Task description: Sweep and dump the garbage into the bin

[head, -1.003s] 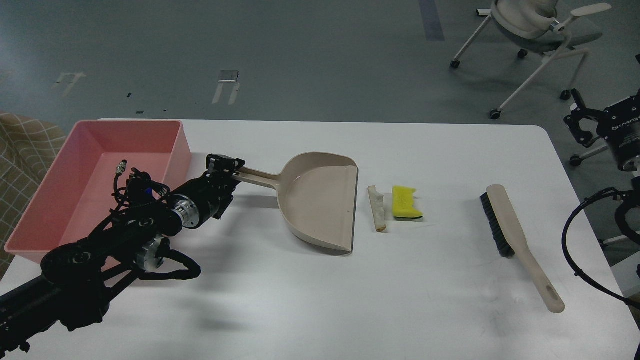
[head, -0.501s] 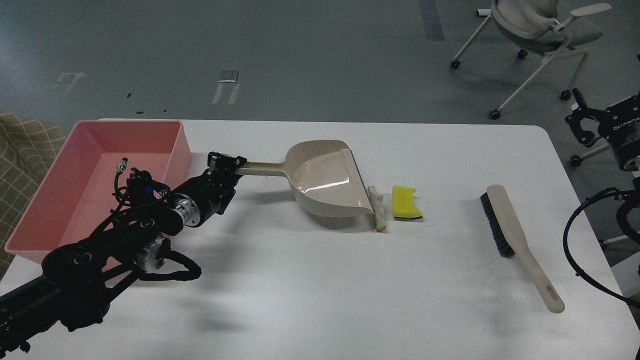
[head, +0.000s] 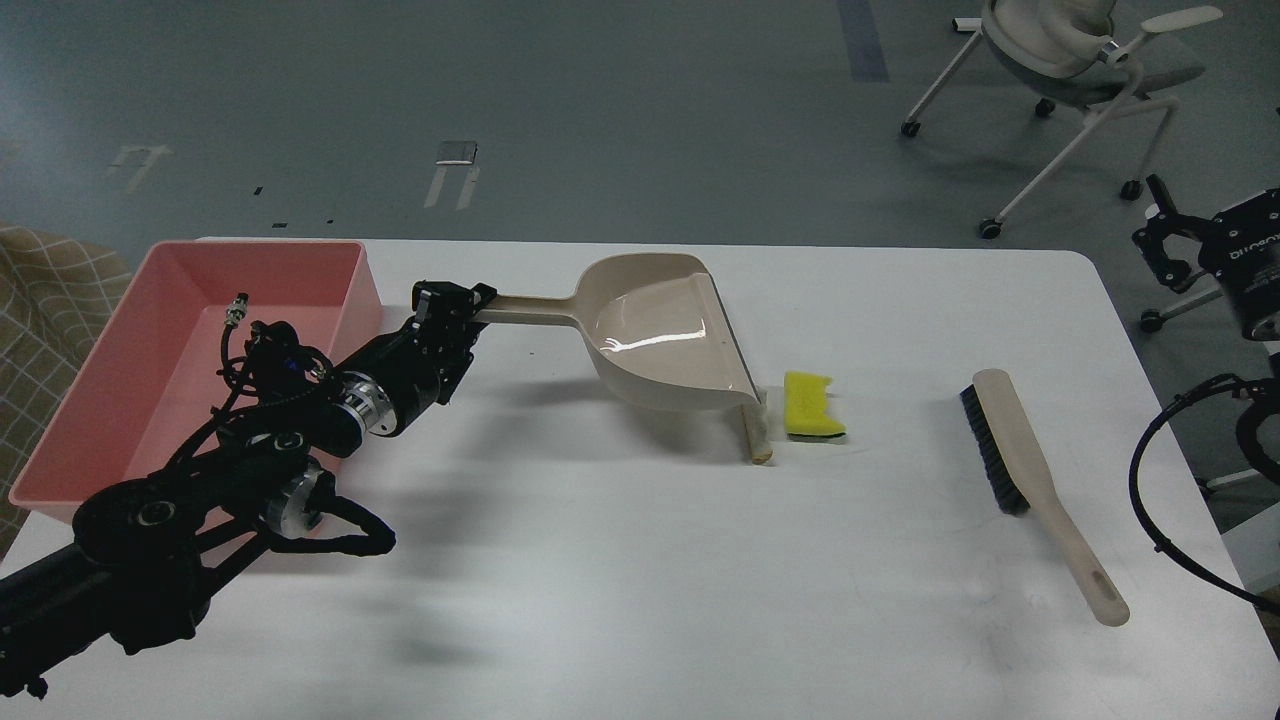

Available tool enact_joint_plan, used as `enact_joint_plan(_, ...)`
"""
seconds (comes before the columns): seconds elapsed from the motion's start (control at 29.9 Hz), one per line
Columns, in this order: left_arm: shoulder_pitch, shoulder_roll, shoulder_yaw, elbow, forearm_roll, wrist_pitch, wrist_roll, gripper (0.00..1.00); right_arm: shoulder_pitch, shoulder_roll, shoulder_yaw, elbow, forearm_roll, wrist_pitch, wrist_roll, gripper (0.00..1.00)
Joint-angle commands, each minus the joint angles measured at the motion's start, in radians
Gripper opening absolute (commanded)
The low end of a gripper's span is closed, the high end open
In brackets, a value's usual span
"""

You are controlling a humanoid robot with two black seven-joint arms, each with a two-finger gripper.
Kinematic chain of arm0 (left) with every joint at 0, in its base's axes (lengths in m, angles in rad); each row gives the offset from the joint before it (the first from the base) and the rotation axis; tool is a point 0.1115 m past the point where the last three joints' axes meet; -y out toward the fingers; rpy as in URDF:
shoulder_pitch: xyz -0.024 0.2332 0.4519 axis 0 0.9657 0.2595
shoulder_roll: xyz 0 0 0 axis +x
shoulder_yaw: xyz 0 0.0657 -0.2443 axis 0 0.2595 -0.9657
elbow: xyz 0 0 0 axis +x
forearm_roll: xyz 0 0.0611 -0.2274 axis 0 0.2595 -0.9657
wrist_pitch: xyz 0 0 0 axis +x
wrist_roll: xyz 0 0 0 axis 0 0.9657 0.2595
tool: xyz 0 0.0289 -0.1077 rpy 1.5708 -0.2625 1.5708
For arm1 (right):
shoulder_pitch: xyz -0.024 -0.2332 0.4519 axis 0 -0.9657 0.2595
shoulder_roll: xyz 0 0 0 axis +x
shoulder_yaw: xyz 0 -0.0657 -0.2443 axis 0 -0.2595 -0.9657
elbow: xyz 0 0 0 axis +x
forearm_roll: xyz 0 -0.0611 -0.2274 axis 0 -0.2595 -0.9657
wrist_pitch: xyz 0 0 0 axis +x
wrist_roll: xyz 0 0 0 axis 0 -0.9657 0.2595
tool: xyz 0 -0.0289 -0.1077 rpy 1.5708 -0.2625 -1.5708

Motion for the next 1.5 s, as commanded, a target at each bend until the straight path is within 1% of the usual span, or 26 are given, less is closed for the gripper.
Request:
enact_joint_plan(0.0,-0.003,0.028,-0.001,-0.025,0.035,-0.006,-0.008,0.05,-0.003,-0.039,-0.015,0.038,-0.011,0.0,0.0,1.0)
enact_joint_plan(0.07,-0.003,0.044,-0.001,-0.035,0.046,-0.011,-0.009,0.05,-0.004,-0.058,-0.019,0.047,-0.028,0.0,0.0,1.0)
enact_joint_plan(0.13,-0.002,0.065,-0.001,-0.048,0.073,-0.015,-0.014,0.05,-0.015,-0.093,-0.027,0.064,-0.103,0.0,0.0,1.0)
enact_joint_plan(0.2,0.004,0.077,-0.001,-0.055,0.113,-0.015,-0.029,0.05,-0.03,-0.131,-0.032,0.101,-0.233,0.0,0.0,1.0)
enact_joint_plan(0.3,0.007,0.091,-0.001,-0.061,0.133,-0.015,-0.031,0.05,-0.049,-0.169,-0.03,0.128,-0.321,0.0,0.0,1.0)
enact_joint_plan(0.4,0.012,0.117,-0.001,-0.07,0.135,-0.017,-0.046,0.05,-0.065,-0.232,-0.033,0.151,-0.37,0.0,0.0,1.0)
enact_joint_plan(0.47,0.015,0.131,0.0,-0.075,0.135,-0.026,-0.058,0.0,-0.119,-0.318,-0.035,0.203,-0.469,0.0,0.002,1.0)
enact_joint_plan(0.53,0.018,0.133,0.0,-0.075,0.135,-0.032,-0.063,0.0,-0.156,-0.37,-0.036,0.242,-0.538,0.0,0.002,1.0)
enact_joint_plan(0.57,0.026,0.134,-0.001,-0.075,0.135,-0.037,-0.07,0.0,-0.189,-0.412,-0.039,0.285,-0.607,0.0,0.002,1.0)
enact_joint_plan(0.64,0.044,0.13,-0.005,-0.075,0.135,-0.037,-0.08,0.0,-0.229,-0.458,-0.065,0.355,-0.673,0.0,0.002,1.0)
enact_joint_plan(0.67,0.049,0.127,-0.006,-0.076,0.135,-0.037,-0.086,0.0,-0.248,-0.484,-0.087,0.403,-0.694,0.0,0.002,1.0)
enact_joint_plan(0.74,0.05,0.125,-0.005,-0.076,0.135,-0.037,-0.092,0.0,-0.262,-0.516,-0.111,0.44,-0.703,0.0,0.002,1.0)
enact_joint_plan(0.77,0.052,0.125,-0.003,-0.076,0.135,-0.038,-0.098,0.0,-0.268,-0.557,-0.14,0.457,-0.711,0.0,0.002,1.0)
enact_joint_plan(0.84,0.053,0.126,-0.005,-0.076,0.135,-0.038,-0.106,0.0,-0.257,-0.602,-0.2,0.469,-0.733,0.0,0.002,1.0)
enact_joint_plan(0.94,0.067,0.133,-0.005,-0.087,0.135,-0.038,-0.118,0.0,-0.254,-0.613,-0.251,0.55,-0.807,0.0,-0.009,1.0)
enact_joint_plan(1.0,0.08,0.137,-0.008,-0.096,0.135,-0.038,-0.133,0.0,-0.268,-0.604,-0.265,0.615,-0.907,0.0,-0.018,0.99)
enact_joint_plan(1.07,0.096,0.137,-0.005,-0.096,0.135,-0.038,-0.15,0.0,-0.314,-0.596,-0.272,0.673,-0.991,0.0,-0.046,0.99)
enact_joint_plan(1.17,0.109,0.139,-0.001,-0.096,0.135,-0.037,-0.16,0.0,-0.348,-0.596,-0.272,0.701,-1.002,0.0,-0.084,0.99)
enact_joint_plan(1.24,0.126,0.139,0.0,-0.096,0.138,-0.037,-0.158,0.0,-0.384,-0.595,-0.279,0.754,-1.005,0.0,-0.145,0.98)
enact_joint_plan(1.27,0.13,0.139,0.0,-0.096,0.139,-0.037,-0.158,0.0,-0.395,-0.595,-0.282,0.768,-1.005,0.0,-0.158,0.98)
enact_joint_plan(1.3,0.139,0.137,0.0,-0.098,0.144,-0.035,-0.158,0.0,-0.417,-0.596,-0.283,0.794,-1.005,0.0,-0.181,0.98)
enact_joint_plan(1.4,0.153,0.137,-0.001,-0.102,0.159,-0.034,-0.158,0.0,-0.447,-0.595,-0.285,0.823,-1.007,0.0,-0.209,0.97)
enact_joint_plan(1.47,0.156,0.137,-0.003,-0.102,0.172,-0.034,-0.16,0.0,-0.467,-0.595,-0.289,0.834,-1.007,0.0,-0.219,0.93)
